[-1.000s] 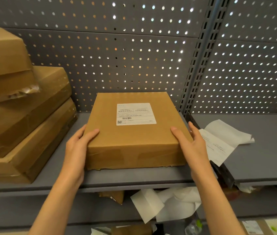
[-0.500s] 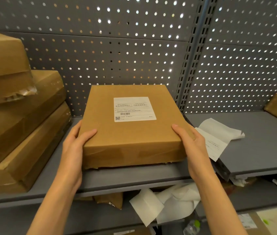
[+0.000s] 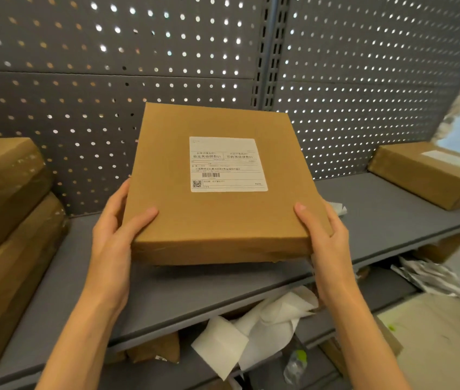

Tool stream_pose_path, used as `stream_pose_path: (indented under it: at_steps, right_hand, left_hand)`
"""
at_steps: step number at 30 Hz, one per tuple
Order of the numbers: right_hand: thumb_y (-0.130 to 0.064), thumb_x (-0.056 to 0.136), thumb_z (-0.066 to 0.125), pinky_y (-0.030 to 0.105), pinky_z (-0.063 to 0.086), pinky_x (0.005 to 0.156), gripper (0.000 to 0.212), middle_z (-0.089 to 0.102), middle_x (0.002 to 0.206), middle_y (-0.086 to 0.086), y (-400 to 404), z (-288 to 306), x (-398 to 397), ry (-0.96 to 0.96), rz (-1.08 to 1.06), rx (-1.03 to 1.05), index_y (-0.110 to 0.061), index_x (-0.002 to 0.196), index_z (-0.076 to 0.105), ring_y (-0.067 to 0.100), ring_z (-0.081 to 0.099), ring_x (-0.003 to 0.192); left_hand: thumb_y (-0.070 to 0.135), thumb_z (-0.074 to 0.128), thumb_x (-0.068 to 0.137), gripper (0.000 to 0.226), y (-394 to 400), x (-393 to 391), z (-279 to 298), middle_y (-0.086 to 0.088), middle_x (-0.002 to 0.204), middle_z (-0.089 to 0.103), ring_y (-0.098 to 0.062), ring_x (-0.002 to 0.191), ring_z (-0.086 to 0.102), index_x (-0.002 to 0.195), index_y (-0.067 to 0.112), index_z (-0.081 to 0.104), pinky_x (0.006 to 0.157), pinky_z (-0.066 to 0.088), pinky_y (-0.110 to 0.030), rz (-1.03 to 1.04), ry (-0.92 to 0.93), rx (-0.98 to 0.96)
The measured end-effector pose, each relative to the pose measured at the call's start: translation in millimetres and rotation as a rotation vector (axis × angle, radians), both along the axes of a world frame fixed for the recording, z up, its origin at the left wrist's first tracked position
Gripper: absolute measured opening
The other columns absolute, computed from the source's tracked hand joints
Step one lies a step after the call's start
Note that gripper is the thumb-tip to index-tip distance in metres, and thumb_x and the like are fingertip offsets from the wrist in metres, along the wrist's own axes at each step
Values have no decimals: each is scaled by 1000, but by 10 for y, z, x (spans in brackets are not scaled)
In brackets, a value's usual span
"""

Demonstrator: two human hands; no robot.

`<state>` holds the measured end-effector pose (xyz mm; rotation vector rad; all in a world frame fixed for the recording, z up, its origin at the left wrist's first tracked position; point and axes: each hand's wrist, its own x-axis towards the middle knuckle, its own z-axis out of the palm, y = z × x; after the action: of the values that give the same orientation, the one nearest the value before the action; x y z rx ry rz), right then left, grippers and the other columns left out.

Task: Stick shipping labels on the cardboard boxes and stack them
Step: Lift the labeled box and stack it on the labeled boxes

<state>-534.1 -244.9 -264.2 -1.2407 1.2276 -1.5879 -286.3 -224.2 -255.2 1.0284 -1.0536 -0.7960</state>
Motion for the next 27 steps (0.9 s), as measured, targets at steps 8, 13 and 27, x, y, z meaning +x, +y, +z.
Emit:
stream_pose_path:
  at_steps: [8, 13, 27]
  right_hand:
    - [-50, 73, 61, 21, 45, 84, 63, 61, 120, -12, 191, 99, -608, -14, -130, -74, -30, 132, 50, 5, 57, 108]
    - [-57, 65, 65, 38, 48, 94, 71, 62, 121, -11, 290, 140, -1130, -41, -185, -81, -31, 130, 52, 12, 58, 111]
    - [-61, 61, 62, 28, 51, 87, 69, 60, 121, -9, 555, 207, -3005, 4, -318, -125, -37, 125, 51, 10, 59, 109]
  left_hand:
    - [47, 65, 57, 84, -107, -573, 135, 9, 129, 56, -9, 116, 54, 136, 29, 45, 87, 41, -25, -157, -29, -83]
    - [30, 63, 70, 69, -135, -1105, 223, 10, 128, 58, -6, 115, 55, 137, 25, 46, 87, 42, -22, -212, -16, -131]
    - [26, 57, 76, 60, -239, -3081, 254, 9, 124, 60, -8, 110, 58, 134, 22, 48, 83, 44, -20, -332, -1, -183]
